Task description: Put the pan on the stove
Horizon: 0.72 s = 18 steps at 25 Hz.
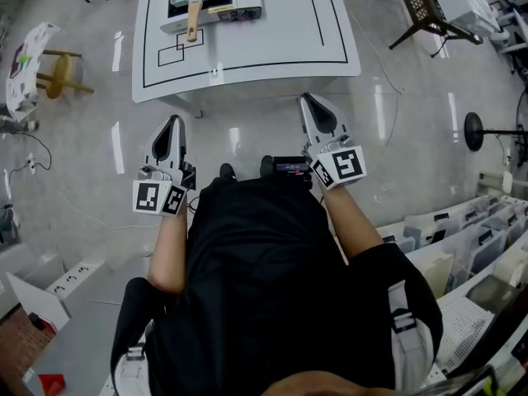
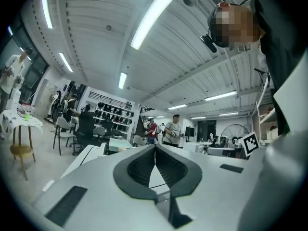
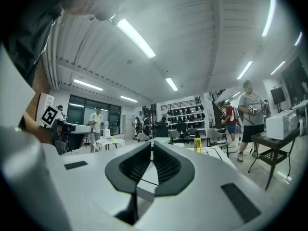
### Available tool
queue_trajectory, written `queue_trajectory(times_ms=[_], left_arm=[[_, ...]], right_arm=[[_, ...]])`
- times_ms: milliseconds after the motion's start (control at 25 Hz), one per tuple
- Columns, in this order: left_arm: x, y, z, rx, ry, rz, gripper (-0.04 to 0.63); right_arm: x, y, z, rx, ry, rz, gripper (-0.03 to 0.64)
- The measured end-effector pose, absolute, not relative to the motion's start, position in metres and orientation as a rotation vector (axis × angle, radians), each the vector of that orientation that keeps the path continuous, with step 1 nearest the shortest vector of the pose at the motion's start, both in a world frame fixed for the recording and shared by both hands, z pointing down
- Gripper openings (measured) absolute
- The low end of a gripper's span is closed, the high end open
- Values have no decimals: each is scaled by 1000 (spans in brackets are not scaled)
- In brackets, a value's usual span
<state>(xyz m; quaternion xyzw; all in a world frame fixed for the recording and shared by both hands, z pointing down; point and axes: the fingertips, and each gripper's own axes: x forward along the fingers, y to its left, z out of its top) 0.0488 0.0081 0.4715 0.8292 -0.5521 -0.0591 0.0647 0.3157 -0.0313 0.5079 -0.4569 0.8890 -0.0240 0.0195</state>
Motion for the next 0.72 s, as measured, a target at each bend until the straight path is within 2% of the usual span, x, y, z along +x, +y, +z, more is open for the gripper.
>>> queue_trajectory(times_ms=[240, 400, 720], left_arm=[[2, 14, 469, 2439, -1666, -273, 18], [-15, 17, 478, 2442, -1706, -218, 17], [-20, 16, 485, 2453, -1672, -190, 18]], right_arm=[[279, -28, 521, -1417, 2734, -181, 26], [263, -23, 526, -1417, 2757, -178, 26], [262, -19, 525, -1451, 2741, -174, 26]])
